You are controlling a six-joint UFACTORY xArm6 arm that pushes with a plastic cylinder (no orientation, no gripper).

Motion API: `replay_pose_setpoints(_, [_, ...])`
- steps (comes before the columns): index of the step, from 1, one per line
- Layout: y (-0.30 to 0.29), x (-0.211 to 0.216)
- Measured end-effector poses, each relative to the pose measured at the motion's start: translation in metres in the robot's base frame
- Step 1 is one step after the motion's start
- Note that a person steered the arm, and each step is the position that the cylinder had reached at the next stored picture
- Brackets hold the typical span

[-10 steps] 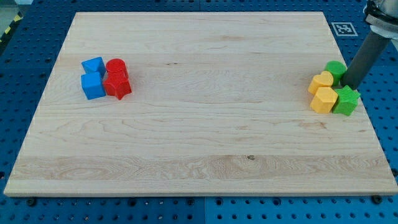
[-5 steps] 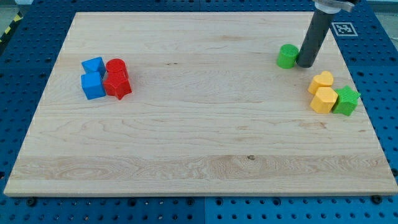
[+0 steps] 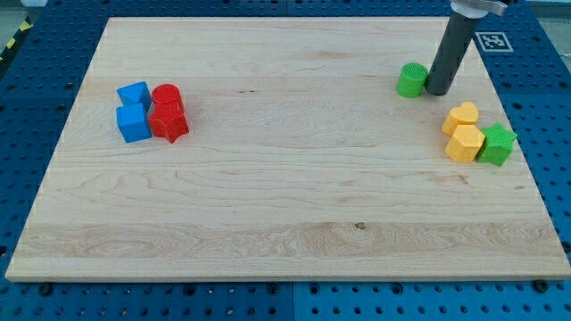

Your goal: Slide green circle towards top center

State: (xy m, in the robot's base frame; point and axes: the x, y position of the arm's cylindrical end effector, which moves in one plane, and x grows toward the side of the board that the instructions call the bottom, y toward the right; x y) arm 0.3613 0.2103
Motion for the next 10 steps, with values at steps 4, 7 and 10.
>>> replay_pose_setpoints(4, [0.0006,0.0])
replay_pose_setpoints(7, [0.0018,0.0])
replay_pose_setpoints(10, [0.0052,0.0])
